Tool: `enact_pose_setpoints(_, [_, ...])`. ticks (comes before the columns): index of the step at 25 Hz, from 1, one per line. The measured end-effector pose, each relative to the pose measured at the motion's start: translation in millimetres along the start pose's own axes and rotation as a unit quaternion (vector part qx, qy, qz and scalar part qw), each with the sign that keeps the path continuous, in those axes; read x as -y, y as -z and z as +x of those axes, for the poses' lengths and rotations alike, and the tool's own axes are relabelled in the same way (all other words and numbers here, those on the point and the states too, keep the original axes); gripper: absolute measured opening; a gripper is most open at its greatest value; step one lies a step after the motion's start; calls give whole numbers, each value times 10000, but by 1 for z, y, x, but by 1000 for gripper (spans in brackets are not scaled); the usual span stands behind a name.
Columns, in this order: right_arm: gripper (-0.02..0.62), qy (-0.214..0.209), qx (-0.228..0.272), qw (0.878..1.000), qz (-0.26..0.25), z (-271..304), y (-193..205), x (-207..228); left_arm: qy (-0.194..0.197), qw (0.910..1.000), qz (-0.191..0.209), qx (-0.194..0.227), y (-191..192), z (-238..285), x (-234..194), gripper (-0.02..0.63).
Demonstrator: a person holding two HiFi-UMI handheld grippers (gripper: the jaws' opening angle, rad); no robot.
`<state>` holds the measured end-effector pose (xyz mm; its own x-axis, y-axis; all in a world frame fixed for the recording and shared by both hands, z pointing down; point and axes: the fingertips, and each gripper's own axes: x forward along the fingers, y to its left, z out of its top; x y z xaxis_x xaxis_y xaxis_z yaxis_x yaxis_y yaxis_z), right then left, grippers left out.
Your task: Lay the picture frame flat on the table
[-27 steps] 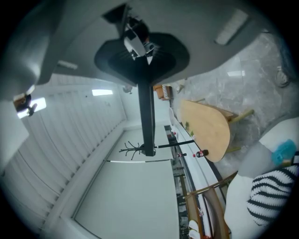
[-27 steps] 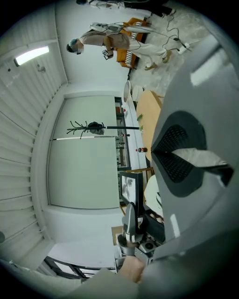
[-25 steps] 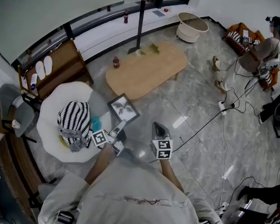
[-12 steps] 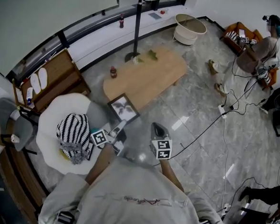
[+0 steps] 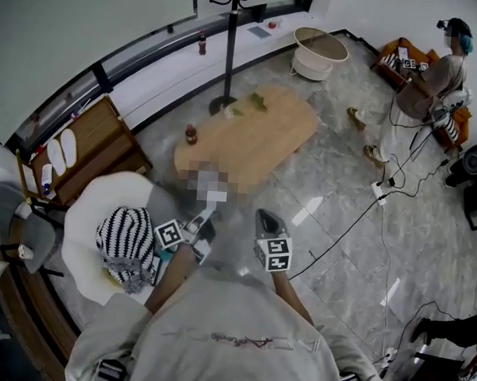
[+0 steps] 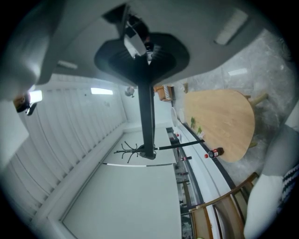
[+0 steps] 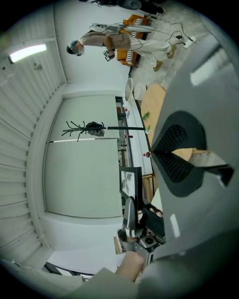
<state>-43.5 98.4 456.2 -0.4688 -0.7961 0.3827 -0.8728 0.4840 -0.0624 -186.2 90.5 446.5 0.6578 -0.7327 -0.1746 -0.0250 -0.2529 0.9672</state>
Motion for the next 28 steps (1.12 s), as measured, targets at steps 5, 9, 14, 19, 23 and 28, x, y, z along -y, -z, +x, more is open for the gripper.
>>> enact_pose_setpoints(5, [4,45,-12,10000,50,8,0,-1,-27,9999,63,-84,-11,3,-6,67])
enact_pose_setpoints(9, [4,90,-29,9999,92,3,2,-3,26,9999,21,-138,-6,4,-3,69])
enact_pose_setpoints(14, [3,48,10,10000,67,0,8,-6,10,9999,28,-123,0,-1,-3,68])
enact_pose_setpoints(19, [4,4,-18,10000,62,-5,12,-10,-73,9999,-56,-41,3,-11,-7,68])
enact_pose_setpoints(23, [5,12,34,10000,51,-5,14,0,-84,10000,-8,-32,2,-3,-13,67])
enact_pose_setpoints(28, [4,74,49,9999,87,6,11,19,-50,10000,-23,-77,0,19,-17,67])
